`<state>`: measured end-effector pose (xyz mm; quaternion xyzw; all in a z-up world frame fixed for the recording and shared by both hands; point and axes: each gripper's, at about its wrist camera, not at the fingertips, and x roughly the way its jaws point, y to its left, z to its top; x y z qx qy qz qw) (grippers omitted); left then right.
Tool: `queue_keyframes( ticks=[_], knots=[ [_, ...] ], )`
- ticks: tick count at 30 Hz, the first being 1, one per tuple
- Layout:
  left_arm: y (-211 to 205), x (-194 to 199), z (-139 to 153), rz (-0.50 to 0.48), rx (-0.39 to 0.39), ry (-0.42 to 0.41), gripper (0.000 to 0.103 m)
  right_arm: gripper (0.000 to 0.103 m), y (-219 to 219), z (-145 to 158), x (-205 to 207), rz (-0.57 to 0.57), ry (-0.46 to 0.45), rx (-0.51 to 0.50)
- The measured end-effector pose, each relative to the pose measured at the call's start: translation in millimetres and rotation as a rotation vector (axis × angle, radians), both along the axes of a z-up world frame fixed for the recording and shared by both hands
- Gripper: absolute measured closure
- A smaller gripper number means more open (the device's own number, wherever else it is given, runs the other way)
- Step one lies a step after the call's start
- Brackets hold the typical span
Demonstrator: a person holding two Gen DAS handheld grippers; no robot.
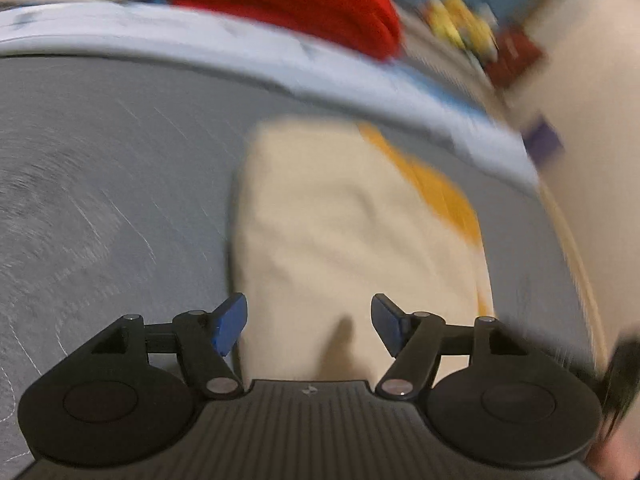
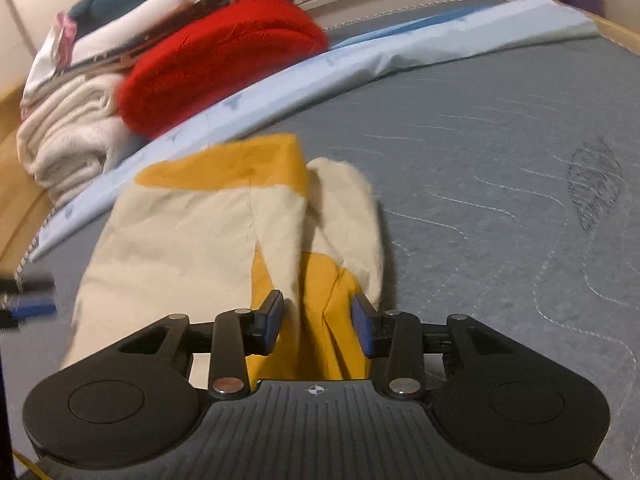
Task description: Fold large clothes
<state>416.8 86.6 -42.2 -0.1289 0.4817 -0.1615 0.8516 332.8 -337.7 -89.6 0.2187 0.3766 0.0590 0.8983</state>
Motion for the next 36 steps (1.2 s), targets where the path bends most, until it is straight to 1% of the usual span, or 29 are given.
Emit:
queue_keyframes(
  ticks=[2, 3, 4, 5, 6, 7, 8, 9, 10, 11, 12, 13, 14, 15, 17, 18, 20, 22, 23, 24, 25, 26, 27, 29, 30, 33, 34, 36],
  knots=[
    [-12, -13, -10, -0.081, 0.065, 0.032, 0.029, 0.061, -2, 2, -9, 0.054, 0.003, 0.033],
    [-17, -21, -17, -0.112, 0.11, 0.045, 0.026, 0.059, -1, 2, -5, 0.095, 0.022, 0.035],
    [-21, -27, -23, -0.13, 0.159, 0.05, 0.017, 0.058, 3, -1, -9, 0.138, 0.052, 0.01],
    [-23, -32, -27, -0.131, 0.191, 0.053, 0.015, 0.058, 5, -5, -12, 0.163, 0.078, -0.035],
    [-24, -38, -27, -0.123, 0.2, 0.059, 0.016, 0.058, 9, -9, -17, 0.184, 0.102, -0.099],
    [-23, -46, -23, -0.117, 0.189, 0.058, 0.019, 0.058, 9, -8, -23, 0.181, 0.098, -0.12],
    [-23, -52, -16, -0.12, 0.18, 0.042, 0.022, 0.058, 5, -4, -28, 0.168, 0.087, -0.108],
    [-24, -60, -7, -0.14, 0.171, 0.01, 0.022, 0.058, 2, 0, -32, 0.159, 0.074, -0.088],
    [-30, -68, -6, -0.167, 0.169, -0.012, 0.021, 0.058, -1, 3, -37, 0.152, 0.063, -0.074],
    [-37, -73, -13, -0.192, 0.192, -0.009, 0.021, 0.058, -1, 2, -40, 0.155, 0.075, -0.083],
    [-44, -79, -24, -0.213, 0.259, 0.02, 0.019, 0.057, 4, -5, -39, 0.174, 0.111, -0.125],
    [-50, -87, -36, -0.226, 0.332, 0.039, 0.013, 0.055, 7, -11, -41, 0.193, 0.141, -0.172],
    [-55, -96, -41, -0.231, 0.388, 0.031, 0.012, 0.051, 9, -11, -45, 0.198, 0.158, -0.225],
    [-59, -104, -36, -0.225, 0.413, 0.006, 0.012, 0.052, 10, -5, -50, 0.18, 0.156, -0.266],
    [-68, -125, -12, -0.205, 0.467, -0.088, 0.012, 0.052, 8, 16, -62, 0.132, 0.11, -0.301],
    [-68, -133, 0, -0.2, 0.477, -0.138, 0.011, 0.052, 7, 32, -71, 0.118, 0.068, -0.307],
    [-70, -157, 31, -0.16, 0.482, -0.241, 0.006, 0.051, 7, 67, -94, 0.082, -0.034, -0.33],
    [-68, -182, 60, -0.093, 0.461, -0.321, 0.0, 0.049, 9, 95, -119, 0.04, -0.117, -0.344],
    [-66, -198, 73, -0.062, 0.443, -0.36, 0.0, 0.044, 11, 106, -133, 0.023, -0.156, -0.343],
    [-65, -216, 84, -0.042, 0.427, -0.391, 0.0, 0.034, 13, 117, -150, 0.003, -0.197, -0.34],
    [-66, -236, 95, -0.02, 0.41, -0.422, 0.0, 0.028, 16, 126, -168, -0.015, -0.233, -0.338],
    [-65, -257, 103, 0.008, 0.393, -0.447, 0.0, 0.016, 21, 133, -186, -0.029, -0.259, -0.34],
    [-66, -276, 110, 0.031, 0.376, -0.463, 0.0, 0.007, 27, 138, -205, -0.043, -0.277, -0.343],
    [-73, -313, 120, 0.066, 0.343, -0.482, 0.0, 0.002, 35, 140, -239, -0.054, -0.291, -0.339],
    [-74, -332, 120, 0.086, 0.329, -0.487, 0.0, 0.001, 40, 138, -251, -0.063, -0.293, -0.34],
    [-82, -375, 116, 0.146, 0.327, -0.493, 0.0, 0.001, 58, 130, -286, -0.068, -0.307, -0.362],
    [-83, -389, 113, 0.155, 0.325, -0.488, 0.0, 0.001, 64, 125, -293, -0.07, -0.308, -0.374],
    [-84, -410, 96, 0.182, 0.323, -0.475, 0.0, 0.001, 77, 116, -310, -0.055, -0.303, -0.404]
  ],
)
